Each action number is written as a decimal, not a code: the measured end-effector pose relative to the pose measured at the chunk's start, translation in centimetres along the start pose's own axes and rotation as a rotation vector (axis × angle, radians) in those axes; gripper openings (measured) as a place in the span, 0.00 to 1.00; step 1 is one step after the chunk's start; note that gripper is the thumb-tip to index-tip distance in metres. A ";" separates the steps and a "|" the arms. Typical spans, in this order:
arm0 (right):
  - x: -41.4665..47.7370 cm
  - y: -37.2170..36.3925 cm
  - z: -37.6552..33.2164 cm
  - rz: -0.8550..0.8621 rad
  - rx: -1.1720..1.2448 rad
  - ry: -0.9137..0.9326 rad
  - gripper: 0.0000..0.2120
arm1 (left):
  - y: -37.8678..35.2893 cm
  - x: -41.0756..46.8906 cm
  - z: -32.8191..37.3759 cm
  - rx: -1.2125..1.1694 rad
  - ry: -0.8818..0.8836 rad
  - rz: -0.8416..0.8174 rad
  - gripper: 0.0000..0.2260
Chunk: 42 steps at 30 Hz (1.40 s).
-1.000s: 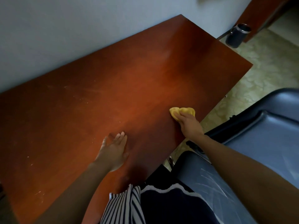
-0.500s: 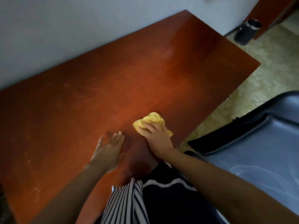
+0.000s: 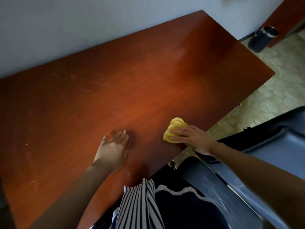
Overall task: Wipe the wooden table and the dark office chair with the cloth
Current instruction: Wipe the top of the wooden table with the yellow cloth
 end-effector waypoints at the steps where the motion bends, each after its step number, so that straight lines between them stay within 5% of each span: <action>1: 0.5 0.3 0.9 -0.006 -0.004 -0.035 0.29 | 0.1 -0.1 0.0 -0.018 0.007 0.033 0.26; 10: 7.7 5.2 2.6 0.153 -0.111 -0.335 0.22 | 0.8 -1.3 -1.4 -0.311 0.080 0.244 0.24; 17: 15.1 5.8 -0.3 0.112 -0.025 -0.448 0.25 | 1.3 -2.9 -4.4 -0.388 0.201 0.317 0.23; 25: 18.4 5.2 -8.8 0.139 -0.034 -0.157 0.28 | 1.5 -4.0 -8.4 -0.481 0.353 0.349 0.24; 33: 12.4 4.4 -12.6 0.191 -0.256 0.404 0.22 | 2.2 -1.9 -9.9 -0.465 0.336 0.377 0.25; 42: 14.4 6.3 -11.9 0.326 -0.084 0.429 0.14 | 4.0 2.1 -10.6 -0.431 0.344 0.483 0.27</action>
Point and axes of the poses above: each hand's wrist, its own x-axis towards the middle knuckle, its own y-axis out of the back of the hand, z = x × y, the point moved 9 cm from there along x, towards the middle knuckle, and after that the axes turned 1 degree about -z, right-handed, at the moved point
